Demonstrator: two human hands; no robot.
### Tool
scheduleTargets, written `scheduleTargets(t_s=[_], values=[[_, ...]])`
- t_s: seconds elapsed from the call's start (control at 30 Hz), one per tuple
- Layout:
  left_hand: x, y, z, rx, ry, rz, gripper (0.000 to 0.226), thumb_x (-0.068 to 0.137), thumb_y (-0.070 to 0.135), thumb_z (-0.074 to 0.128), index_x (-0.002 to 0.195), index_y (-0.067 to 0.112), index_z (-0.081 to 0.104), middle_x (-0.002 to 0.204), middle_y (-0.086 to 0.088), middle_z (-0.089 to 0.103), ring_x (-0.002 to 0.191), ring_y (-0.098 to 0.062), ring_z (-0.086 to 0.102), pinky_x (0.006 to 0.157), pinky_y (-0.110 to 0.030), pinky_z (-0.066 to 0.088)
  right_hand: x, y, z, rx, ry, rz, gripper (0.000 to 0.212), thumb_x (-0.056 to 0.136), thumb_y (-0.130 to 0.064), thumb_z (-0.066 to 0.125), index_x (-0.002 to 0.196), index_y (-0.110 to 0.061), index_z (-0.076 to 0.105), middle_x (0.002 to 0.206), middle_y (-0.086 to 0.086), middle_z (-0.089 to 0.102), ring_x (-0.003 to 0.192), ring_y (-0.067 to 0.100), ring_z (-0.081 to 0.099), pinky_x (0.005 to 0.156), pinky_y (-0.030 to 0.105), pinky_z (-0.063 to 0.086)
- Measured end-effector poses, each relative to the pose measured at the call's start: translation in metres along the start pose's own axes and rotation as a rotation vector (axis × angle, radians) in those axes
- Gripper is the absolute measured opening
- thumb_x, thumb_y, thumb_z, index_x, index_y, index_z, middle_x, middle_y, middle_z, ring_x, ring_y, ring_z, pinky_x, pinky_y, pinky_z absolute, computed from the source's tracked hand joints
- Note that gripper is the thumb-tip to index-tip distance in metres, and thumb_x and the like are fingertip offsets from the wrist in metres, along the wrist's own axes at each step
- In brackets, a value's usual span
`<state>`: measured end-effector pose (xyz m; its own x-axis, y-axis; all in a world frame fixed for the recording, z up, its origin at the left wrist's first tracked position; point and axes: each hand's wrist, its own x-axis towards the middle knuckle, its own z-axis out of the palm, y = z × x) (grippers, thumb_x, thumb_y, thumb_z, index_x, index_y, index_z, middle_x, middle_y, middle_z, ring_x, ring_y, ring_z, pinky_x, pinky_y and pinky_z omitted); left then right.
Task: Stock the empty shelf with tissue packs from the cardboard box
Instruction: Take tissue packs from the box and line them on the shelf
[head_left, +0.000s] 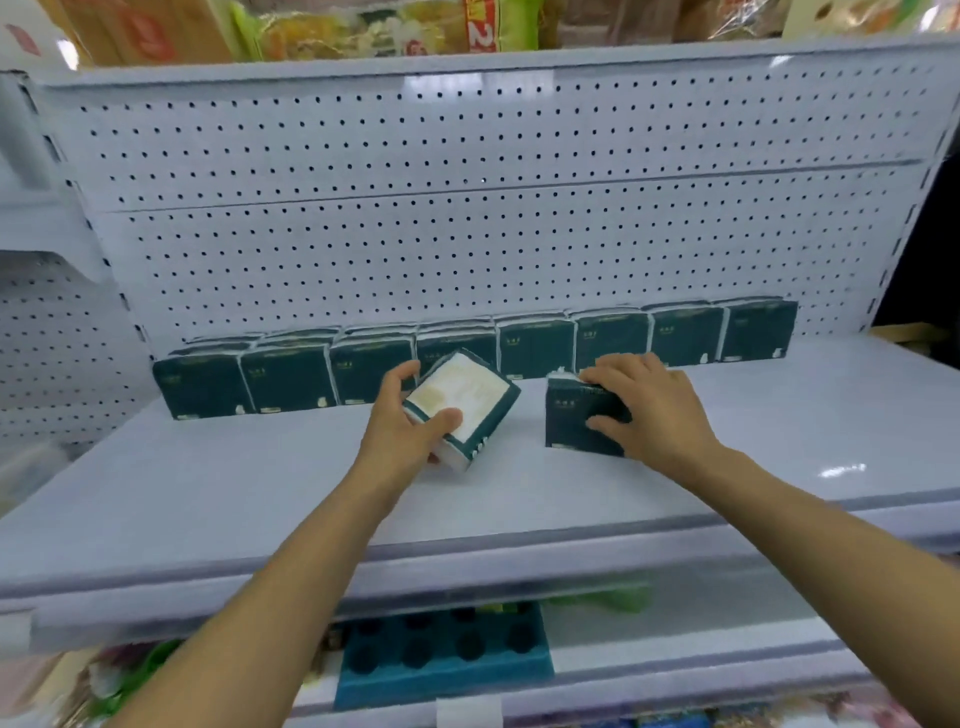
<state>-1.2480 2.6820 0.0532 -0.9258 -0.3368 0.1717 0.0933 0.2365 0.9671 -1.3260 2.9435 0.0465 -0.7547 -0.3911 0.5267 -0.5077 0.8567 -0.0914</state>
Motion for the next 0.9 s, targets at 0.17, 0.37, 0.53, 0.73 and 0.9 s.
scheduleTargets(t_s=[0.17,0.37,0.53,0.73,0.9], values=[[0.044,-0.006,-0.004,0.06,-0.1,-0.057,0.073,0.083,0.016,0.078,0.142,0.03,0.037,0.126,-0.002,0.052,0.096,-0.02,0.064,0.056,-0.023,0.054,0.044,0.013,0.023,-0.025,-0.002,-0.047,0.051,0.084,-0.035,0.072,0.132,-0.028,0.056,0.134,-0.003,0.053,0.123,0.023,0.046,0.094,0.044,0.04],[0.074,-0.022,-0.02,0.085,-0.222,-0.099,0.049,0.083,0.014,0.078,0.123,0.029,0.053,0.118,-0.001,0.06,0.091,-0.02,0.068,0.064,-0.027,0.058,0.092,0.015,0.062,0.012,0.036,-0.098,0.053,0.085,-0.03,0.072,0.134,-0.023,0.055,0.139,-0.001,0.053,0.129,0.023,0.048,0.104,0.044,0.038],[0.085,-0.033,-0.028,0.067,-0.249,-0.109,0.045,0.081,0.016,0.08,0.116,0.034,0.057,0.114,0.0,0.065,0.092,-0.019,0.07,0.069,-0.03,0.059,0.114,0.014,0.082,0.031,0.089,-0.143,0.052,0.083,-0.024,0.075,0.131,-0.018,0.058,0.137,0.001,0.055,0.124,0.026,0.052,0.106,0.041,0.036],[0.089,-0.032,-0.028,0.011,-0.249,-0.12,0.044,0.08,0.016,0.08,0.116,0.032,0.061,0.114,-0.001,0.069,0.094,-0.019,0.072,0.08,-0.038,0.061,0.125,0.016,0.092,0.006,0.165,-0.174,0.053,0.078,-0.02,0.079,0.127,-0.014,0.061,0.134,0.006,0.058,0.122,0.03,0.055,0.104,0.044,0.039],[0.086,-0.027,-0.025,-0.017,-0.245,-0.115,0.044,0.08,0.017,0.08,0.118,0.03,0.061,0.117,-0.001,0.068,0.097,-0.019,0.07,0.078,-0.033,0.06,0.132,0.019,0.093,-0.048,0.131,-0.173,0.058,0.08,-0.026,0.076,0.133,-0.017,0.055,0.142,0.007,0.05,0.134,0.031,0.043,0.108,0.05,0.033]])
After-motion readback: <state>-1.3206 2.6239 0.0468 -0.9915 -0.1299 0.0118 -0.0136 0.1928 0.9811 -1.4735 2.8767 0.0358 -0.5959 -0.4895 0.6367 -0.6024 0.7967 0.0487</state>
